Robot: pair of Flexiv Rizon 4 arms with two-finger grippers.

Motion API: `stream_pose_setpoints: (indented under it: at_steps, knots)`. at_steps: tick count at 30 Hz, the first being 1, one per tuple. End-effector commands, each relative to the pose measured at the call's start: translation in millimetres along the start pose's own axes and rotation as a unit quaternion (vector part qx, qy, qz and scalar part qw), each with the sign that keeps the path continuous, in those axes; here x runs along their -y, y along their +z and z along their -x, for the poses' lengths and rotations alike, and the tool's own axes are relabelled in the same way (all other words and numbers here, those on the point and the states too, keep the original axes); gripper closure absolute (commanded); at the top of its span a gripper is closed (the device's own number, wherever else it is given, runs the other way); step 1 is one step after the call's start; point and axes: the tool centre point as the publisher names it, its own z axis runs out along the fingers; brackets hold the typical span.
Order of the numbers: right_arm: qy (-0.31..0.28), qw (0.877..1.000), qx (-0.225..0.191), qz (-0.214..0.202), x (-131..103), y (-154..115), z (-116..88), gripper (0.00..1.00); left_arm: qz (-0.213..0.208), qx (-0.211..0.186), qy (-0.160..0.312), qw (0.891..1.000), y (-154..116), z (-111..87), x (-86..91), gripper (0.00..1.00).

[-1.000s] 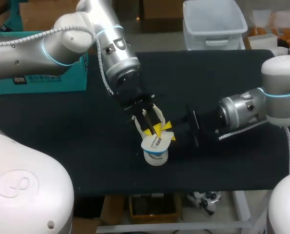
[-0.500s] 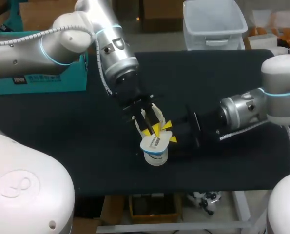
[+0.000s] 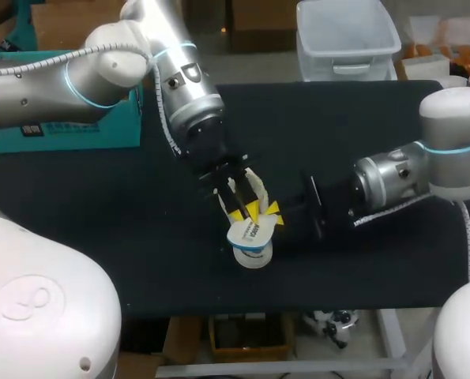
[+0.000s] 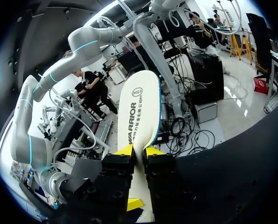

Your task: Open the shoe tongue, take the insole out of the shoe, put the insole back into the shoe, and pack the shoe into the shoebox

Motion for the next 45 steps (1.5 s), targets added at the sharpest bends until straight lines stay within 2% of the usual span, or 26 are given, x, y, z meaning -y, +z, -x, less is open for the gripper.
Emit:
stream_pose_setpoints:
  at_steps: [1,2,6,7,8,9,13,16,24,26,32,39,45]
  knots:
    - [-0.003,1.000,-0.003,-0.004,-1,-1,2,1.00,0.014,0.011,-0.006,1.000,-1,-3.2,0.7,1.00]
    - [-0.003,1.000,-0.003,-0.005,-1,-1,2,1.00,0.019,0.013,-0.007,1.000,-2,-4.5,1.3,0.95]
    - [-0.002,1.000,-0.005,-0.009,-1,-3,2,1.00,0.039,0.030,-0.018,0.999,-6,-9.9,3.0,0.43]
    - [-0.002,1.000,-0.005,-0.009,0,-3,2,1.00,0.041,0.035,-0.016,0.998,-8,-11.6,3.4,0.19]
    - [-0.002,1.000,-0.007,-0.010,0,-4,2,1.00,0.047,0.040,-0.021,0.998,-9,-12.8,3.6,0.08]
    - [-0.002,1.000,-0.007,-0.010,0,-4,2,1.00,0.049,0.041,-0.022,0.998,-9,-13.2,3.7,0.02]
    - [-0.004,1.000,-0.010,-0.012,1,-5,1,1.00,0.070,0.063,-0.031,0.995,-15,-22.2,5.1,0.00]
    - [-0.004,1.000,-0.009,-0.014,1,-5,-1,1.00,0.081,0.065,-0.036,0.994,-18,-25.8,3.5,0.00]
    - [0.002,1.000,-0.002,-0.024,2,-2,3,1.00,0.074,0.044,-0.093,0.992,-51,-34.4,-12.8,0.00]
    - [0.004,1.000,0.000,-0.026,2,-1,4,1.00,0.084,0.049,-0.111,0.989,-63,-38.5,-17.1,0.00]
    - [-0.001,1.000,0.002,-0.028,4,-1,9,1.00,0.068,0.058,-0.140,0.986,-93,-49.3,-40.4,0.00]
    - [0.002,1.000,0.003,-0.029,3,1,11,1.00,0.055,0.049,-0.151,0.986,-106,-48.2,-63.1,0.00]
    - [-0.001,1.000,0.003,-0.028,3,0,12,1.00,0.051,0.035,-0.157,0.986,-112,-39.0,-71.0,0.00]
